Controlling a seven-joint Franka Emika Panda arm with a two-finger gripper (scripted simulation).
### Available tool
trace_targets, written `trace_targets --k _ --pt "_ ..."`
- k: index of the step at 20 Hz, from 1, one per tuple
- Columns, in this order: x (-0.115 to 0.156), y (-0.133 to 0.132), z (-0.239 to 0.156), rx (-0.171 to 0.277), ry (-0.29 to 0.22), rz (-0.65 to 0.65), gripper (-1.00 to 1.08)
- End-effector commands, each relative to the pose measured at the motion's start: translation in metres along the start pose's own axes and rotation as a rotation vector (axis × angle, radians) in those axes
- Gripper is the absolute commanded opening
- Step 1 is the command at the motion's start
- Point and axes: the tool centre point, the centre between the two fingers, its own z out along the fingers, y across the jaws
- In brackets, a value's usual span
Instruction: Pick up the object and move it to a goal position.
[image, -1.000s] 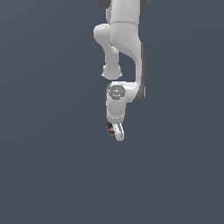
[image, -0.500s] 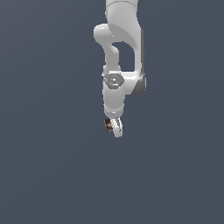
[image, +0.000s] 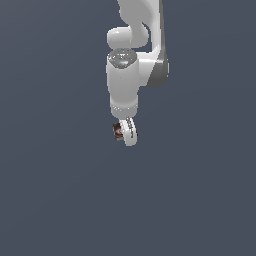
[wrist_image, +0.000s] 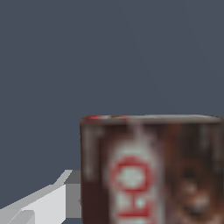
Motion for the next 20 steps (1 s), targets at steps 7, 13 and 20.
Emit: trace_targets --k 7,13,20 --pt "0.020 -0.007 -0.093 -0.001 0.001 0.001 -1.00" --pt "0.033 -0.013 -0.155 -0.002 0.002 0.000 -1.00" --pt "0.046 -0.020 -0.217 -0.002 0.001 -0.001 -1.00"
